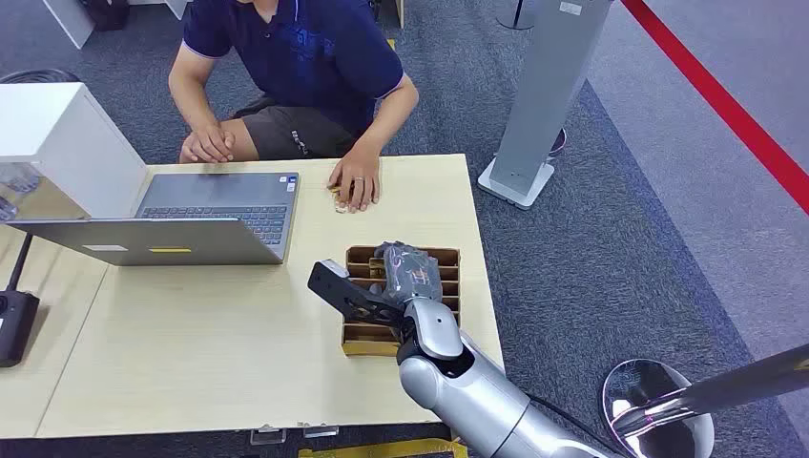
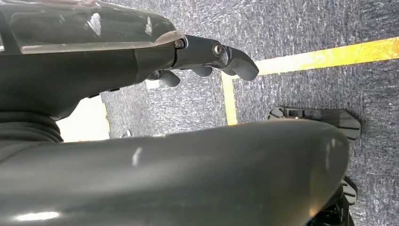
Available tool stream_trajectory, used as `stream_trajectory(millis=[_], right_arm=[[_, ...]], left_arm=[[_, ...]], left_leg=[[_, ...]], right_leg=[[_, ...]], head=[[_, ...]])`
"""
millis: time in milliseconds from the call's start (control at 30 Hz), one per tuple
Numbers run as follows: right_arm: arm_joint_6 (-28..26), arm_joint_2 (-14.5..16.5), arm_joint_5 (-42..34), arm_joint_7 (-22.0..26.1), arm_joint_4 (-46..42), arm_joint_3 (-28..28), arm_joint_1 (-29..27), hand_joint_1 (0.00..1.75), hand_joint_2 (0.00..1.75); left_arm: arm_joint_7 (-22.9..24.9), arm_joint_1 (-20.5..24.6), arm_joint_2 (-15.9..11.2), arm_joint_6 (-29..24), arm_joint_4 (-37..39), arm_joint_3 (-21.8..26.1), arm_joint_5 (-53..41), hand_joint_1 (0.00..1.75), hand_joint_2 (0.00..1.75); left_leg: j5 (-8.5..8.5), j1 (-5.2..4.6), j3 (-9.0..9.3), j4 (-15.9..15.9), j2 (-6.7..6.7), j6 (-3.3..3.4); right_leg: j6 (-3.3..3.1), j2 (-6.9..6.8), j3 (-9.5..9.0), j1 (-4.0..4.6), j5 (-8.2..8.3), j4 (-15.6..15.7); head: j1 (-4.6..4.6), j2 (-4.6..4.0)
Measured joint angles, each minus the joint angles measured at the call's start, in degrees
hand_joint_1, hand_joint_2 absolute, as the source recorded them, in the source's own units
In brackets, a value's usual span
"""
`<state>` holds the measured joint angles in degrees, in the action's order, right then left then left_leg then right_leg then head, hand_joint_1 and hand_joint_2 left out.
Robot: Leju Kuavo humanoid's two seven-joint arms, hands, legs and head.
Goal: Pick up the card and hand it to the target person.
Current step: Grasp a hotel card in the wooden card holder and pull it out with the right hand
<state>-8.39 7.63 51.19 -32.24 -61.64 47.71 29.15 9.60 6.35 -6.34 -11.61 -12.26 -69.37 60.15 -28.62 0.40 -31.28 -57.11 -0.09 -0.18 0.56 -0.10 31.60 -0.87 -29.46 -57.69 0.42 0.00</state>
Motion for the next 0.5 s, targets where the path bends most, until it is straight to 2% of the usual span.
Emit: stream_trajectory(millis=[500], right_arm=[[-0.02, 0.02, -0.20, 0.02, 0.39, 0.14, -0.11, 0.89, 1.75]], left_arm=[[-0.01, -0.01, 0.00, 0.00, 0.00, 0.00, -0.03, 0.00, 0.00]], left_leg=[[0.00, 0.00, 0.00, 0.00, 0.00, 0.00]], right_leg=[[0.00, 0.00, 0.00, 0.00, 0.00, 0.00]], head=[[0.01, 0.00]])
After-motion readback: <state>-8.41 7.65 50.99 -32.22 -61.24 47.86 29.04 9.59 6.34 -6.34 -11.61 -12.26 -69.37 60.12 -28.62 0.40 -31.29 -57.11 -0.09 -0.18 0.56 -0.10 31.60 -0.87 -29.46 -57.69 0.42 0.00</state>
